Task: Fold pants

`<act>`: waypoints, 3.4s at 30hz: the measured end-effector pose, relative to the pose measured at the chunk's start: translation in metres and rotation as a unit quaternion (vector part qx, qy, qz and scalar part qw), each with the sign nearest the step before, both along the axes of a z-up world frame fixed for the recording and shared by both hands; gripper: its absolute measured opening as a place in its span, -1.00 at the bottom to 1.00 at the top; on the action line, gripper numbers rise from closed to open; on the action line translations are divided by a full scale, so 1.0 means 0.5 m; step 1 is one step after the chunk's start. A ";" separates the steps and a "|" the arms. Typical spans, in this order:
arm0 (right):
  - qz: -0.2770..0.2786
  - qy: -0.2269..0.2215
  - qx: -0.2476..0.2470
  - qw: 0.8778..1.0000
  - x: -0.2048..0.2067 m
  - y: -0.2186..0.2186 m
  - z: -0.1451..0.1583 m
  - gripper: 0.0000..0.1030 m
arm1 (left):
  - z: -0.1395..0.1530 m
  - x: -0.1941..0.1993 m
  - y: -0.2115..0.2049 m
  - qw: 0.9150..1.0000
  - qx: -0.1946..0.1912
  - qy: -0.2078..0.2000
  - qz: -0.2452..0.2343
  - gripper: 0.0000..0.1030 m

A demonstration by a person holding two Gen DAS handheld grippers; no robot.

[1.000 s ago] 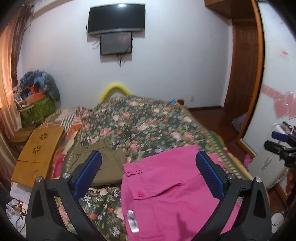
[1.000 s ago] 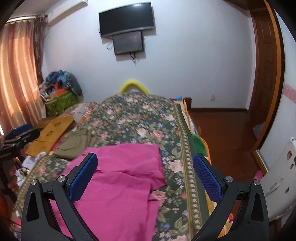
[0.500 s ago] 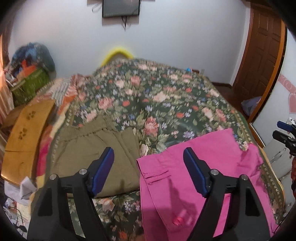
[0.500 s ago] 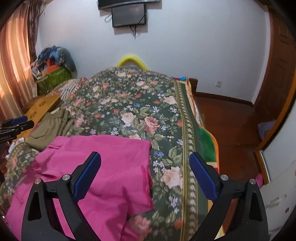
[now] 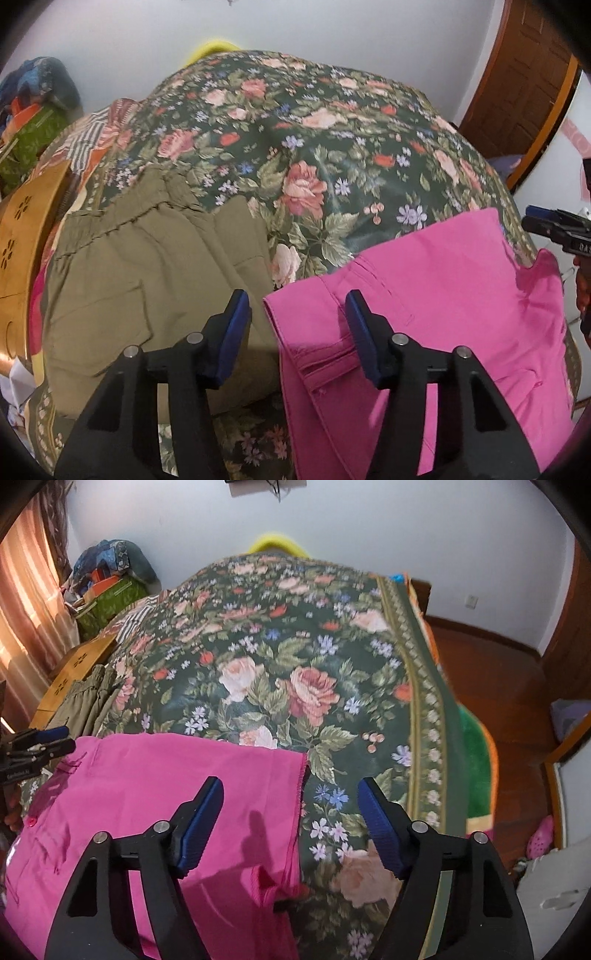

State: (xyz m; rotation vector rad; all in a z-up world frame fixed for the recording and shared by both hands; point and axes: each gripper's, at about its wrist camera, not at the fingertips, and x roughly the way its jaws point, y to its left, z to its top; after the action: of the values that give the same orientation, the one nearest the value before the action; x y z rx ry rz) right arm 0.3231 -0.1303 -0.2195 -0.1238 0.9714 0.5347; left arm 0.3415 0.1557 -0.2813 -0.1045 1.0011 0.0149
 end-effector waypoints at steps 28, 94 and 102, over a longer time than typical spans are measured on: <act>0.048 0.056 0.021 0.997 0.077 0.038 -0.071 -0.87 | -0.010 0.021 0.038 0.998 -0.065 0.015 0.007 -0.78; 0.017 0.003 0.147 0.989 -0.450 -0.065 0.069 -0.90 | 0.105 -0.421 -0.026 0.998 -0.047 -0.040 -0.020 -0.78; 0.005 0.016 0.132 0.991 -0.487 -0.069 0.034 -0.90 | 0.060 -0.453 -0.029 0.999 -0.049 -0.021 -0.010 -0.78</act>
State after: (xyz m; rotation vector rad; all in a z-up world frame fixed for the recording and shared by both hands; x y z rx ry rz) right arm 0.0798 -0.1648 -0.2028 0.1177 0.9234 0.6718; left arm 0.1149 0.1411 -0.2512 -0.1831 0.9614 -0.0549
